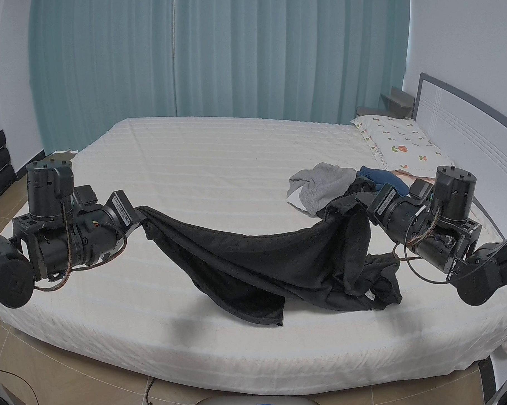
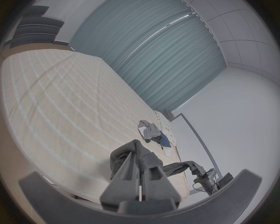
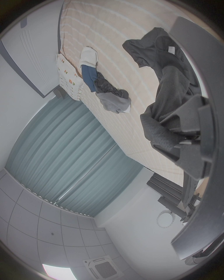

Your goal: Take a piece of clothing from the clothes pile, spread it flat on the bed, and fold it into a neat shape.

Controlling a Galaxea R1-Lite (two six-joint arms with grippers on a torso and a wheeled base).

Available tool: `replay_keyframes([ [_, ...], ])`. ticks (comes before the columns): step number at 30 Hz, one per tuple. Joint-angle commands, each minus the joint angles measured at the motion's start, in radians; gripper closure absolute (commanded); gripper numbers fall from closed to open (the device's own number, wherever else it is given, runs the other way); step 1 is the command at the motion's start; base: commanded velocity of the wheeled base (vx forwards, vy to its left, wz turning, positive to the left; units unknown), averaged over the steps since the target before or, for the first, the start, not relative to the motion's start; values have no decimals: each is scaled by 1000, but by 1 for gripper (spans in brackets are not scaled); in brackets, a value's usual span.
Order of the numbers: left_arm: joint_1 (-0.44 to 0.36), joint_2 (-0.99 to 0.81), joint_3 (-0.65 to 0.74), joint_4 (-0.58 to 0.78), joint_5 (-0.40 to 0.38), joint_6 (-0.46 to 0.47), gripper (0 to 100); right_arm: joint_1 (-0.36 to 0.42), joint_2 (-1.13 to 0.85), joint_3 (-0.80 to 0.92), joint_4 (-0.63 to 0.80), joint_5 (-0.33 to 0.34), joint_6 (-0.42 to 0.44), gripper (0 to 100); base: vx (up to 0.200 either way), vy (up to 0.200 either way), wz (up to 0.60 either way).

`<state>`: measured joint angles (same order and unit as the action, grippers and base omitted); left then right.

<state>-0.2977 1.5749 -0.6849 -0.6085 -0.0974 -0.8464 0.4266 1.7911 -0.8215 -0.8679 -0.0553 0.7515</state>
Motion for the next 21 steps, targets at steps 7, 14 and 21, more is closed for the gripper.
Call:
replay_keyframes([
  [7, 29, -7, -2, -2, -1, 4, 100, 4, -7, -39, 0, 2, -8, 100, 0, 200, 0],
  [14, 55, -7, -10, -4, -5, 6, 100, 21, -9, -39, -2, 0, -6, 100, 0, 200, 0],
  [21, 74, -12, -18, -4, -5, 7, 100, 23, -27, -41, 0, 0, -8, 100, 0, 200, 0],
])
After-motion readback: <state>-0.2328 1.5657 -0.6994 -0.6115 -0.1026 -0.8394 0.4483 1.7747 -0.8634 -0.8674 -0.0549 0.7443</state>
